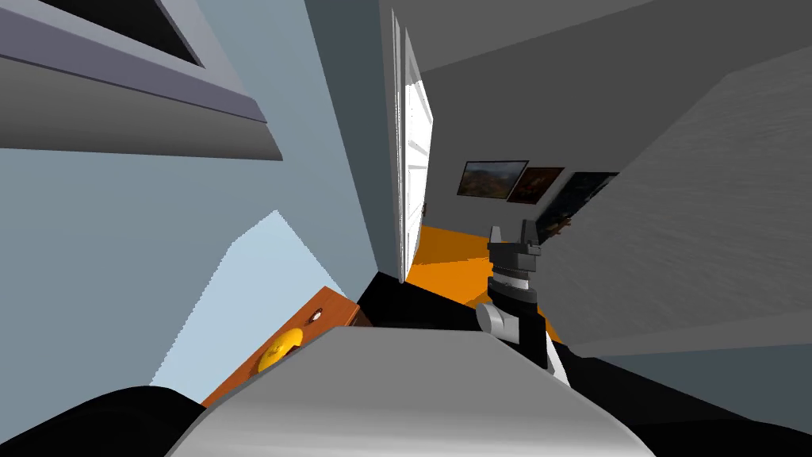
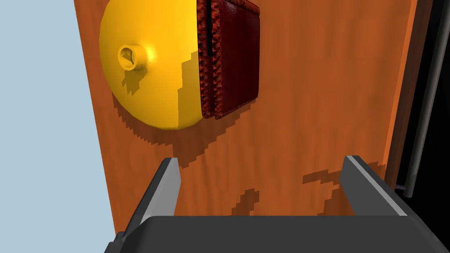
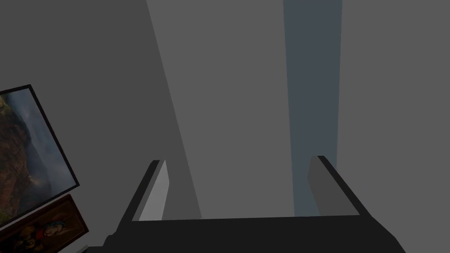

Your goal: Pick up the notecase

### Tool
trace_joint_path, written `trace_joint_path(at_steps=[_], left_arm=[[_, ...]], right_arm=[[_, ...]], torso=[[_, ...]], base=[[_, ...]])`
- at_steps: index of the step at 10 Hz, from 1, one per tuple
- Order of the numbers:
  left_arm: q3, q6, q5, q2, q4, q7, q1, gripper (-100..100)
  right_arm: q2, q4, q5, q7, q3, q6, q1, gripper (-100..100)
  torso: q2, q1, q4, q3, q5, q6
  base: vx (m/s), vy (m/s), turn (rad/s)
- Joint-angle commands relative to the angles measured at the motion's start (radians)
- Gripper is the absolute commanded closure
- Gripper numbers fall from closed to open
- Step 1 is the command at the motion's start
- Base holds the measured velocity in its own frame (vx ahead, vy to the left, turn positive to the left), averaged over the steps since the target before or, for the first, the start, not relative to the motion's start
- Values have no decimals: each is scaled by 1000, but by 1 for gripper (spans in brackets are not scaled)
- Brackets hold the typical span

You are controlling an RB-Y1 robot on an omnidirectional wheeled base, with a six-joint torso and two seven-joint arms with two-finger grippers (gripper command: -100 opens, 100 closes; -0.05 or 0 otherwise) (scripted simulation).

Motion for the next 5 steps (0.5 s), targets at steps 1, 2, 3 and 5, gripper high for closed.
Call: trace_joint_path(at_steps=[1, 2, 3, 5], left_arm=[[6, 42, 48, 12, 30, 11, 12, -100], [10, 68, 83, 22, 54, 18, 20, -100], [10, 74, 83, 22, 54, 18, 20, -100], [18, 133, 149, 40, 99, 29, 34, -100]], right_arm=[[0, 0, 0, 0, 0, 0, 0, 0], [0, 0, 0, 0, 0, 0, 0, 0], [0, 0, 0, 0, 0, 0, 0, 0], [0, 0, 0, 0, 0, 0, 0, 0]], torso=[[0, 0, 0, 0, 0, 0], [0, 0, 0, 0, 0, 1], [0, 0, 0, 0, 0, 1], [0, -1, 0, 0, 0, 0]], base=[[30, 21, -165], [34, 35, -303], [23, 32, -127], [31, 24, -229]])
